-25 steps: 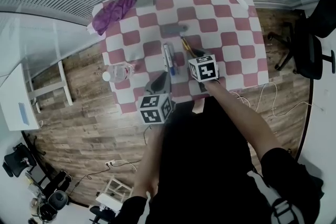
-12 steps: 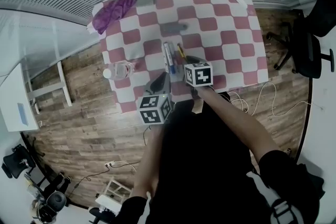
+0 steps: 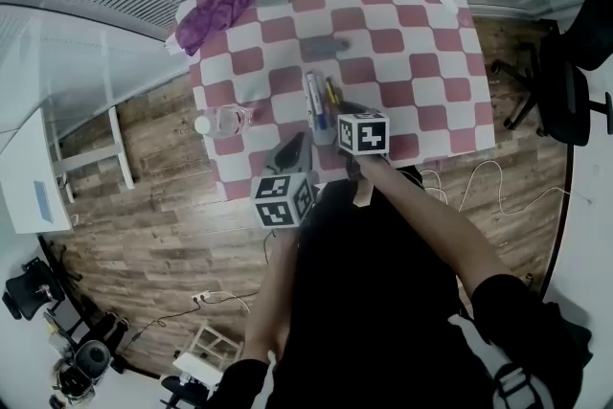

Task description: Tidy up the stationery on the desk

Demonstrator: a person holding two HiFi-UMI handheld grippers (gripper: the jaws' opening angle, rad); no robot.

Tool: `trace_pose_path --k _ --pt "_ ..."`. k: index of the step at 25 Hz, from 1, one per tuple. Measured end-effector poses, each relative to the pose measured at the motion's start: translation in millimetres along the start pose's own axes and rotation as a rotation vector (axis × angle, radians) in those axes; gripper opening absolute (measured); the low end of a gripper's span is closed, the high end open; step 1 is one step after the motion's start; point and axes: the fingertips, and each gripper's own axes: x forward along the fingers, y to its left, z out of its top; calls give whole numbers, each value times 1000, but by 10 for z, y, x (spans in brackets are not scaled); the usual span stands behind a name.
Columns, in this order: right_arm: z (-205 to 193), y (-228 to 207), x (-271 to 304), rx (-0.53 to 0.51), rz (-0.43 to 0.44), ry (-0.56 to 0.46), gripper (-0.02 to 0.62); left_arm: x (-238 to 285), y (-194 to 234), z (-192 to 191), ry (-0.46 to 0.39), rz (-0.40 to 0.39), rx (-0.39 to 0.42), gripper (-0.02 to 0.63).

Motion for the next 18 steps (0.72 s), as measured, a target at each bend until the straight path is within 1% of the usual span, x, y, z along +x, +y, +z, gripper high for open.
trace_pose_path --k 2,5,12,15,18 --pt "-10 9 14 -5 4 0 80 -13 7 -16 1 1 1 40" --pt "-14 26 13 -8 15 2 99 -18 5 -25 1 -1 2 40" --pt "12 10 -67 -19 16 -11 100 -3 -25 5 -6 -14 3 40" --pt "68 -24 -118 -73 19 -15 100 15 -58 8 -9 -19 2 40" --pt "177 -77 -160 -173 19 -20 100 37 -83 11 -11 -22 -2 40"
